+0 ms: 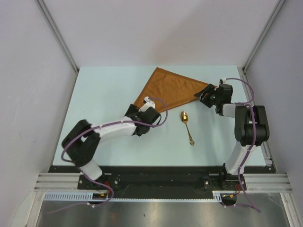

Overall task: Fold the napkin, place the utensils inside, and roll it up
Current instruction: Smooth out the napkin at the center of the board.

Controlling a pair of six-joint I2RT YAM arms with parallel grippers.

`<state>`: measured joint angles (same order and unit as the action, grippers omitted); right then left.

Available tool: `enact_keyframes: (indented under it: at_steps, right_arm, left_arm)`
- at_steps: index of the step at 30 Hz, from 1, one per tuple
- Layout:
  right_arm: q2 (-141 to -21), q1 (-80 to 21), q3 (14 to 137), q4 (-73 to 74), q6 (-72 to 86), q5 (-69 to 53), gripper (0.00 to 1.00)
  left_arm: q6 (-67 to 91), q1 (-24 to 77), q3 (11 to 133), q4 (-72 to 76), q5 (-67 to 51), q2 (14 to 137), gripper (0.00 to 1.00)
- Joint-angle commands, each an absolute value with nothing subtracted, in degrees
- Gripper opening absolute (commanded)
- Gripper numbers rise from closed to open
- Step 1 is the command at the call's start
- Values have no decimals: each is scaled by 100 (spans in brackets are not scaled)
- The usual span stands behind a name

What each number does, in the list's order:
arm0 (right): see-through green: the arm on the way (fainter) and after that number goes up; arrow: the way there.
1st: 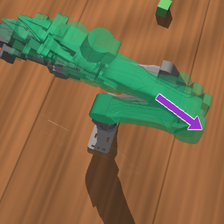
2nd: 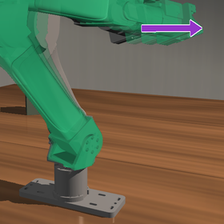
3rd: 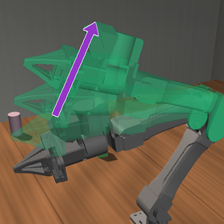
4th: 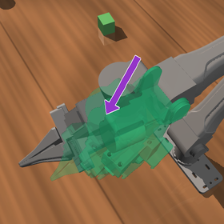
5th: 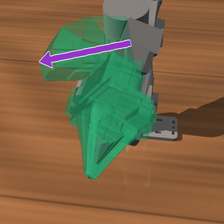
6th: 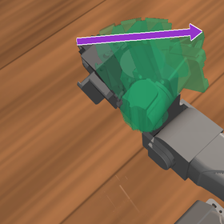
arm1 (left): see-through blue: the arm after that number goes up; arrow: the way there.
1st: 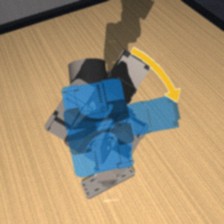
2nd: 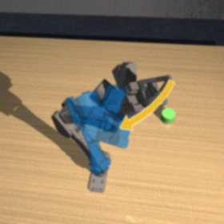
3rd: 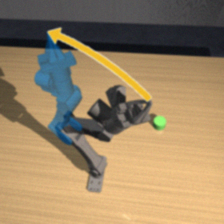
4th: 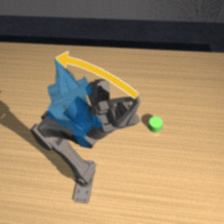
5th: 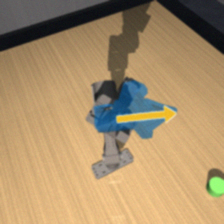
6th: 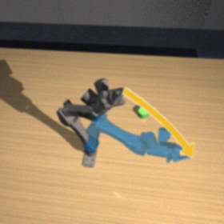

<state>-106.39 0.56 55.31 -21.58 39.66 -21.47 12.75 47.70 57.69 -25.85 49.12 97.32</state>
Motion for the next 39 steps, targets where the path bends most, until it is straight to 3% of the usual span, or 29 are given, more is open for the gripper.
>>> enact_keyframes:
  at_steps: [1,6,11,20,26,39]
  right_arm:
    - [-10345,70,5572,-2119,3744,-2180,63]
    - [-10178,62,5520,-2048,3718,-2189,63]
    - [-10020,53,5528,-1907,3665,-2188,63]
    - [-10344,-71,5669,-1951,3726,-2179,64]
    - [-10643,-35,5844,-2021,3823,-2206,63]
    - [-10679,-35,5827,-2083,3832,-2285,63]
  left_arm:
    - [1230,4319,5617,-2101,3723,8659,98]
    - [1828,3314,5151,-1785,2410,8157,91]
    - [2214,2717,4782,-1346,1303,8095,92]
    - [2443,2145,4280,-589,571,8411,86]
    - [2452,2109,4271,-501,676,8806,75]
    - [2180,2136,4429,-510,1450,9202,36]
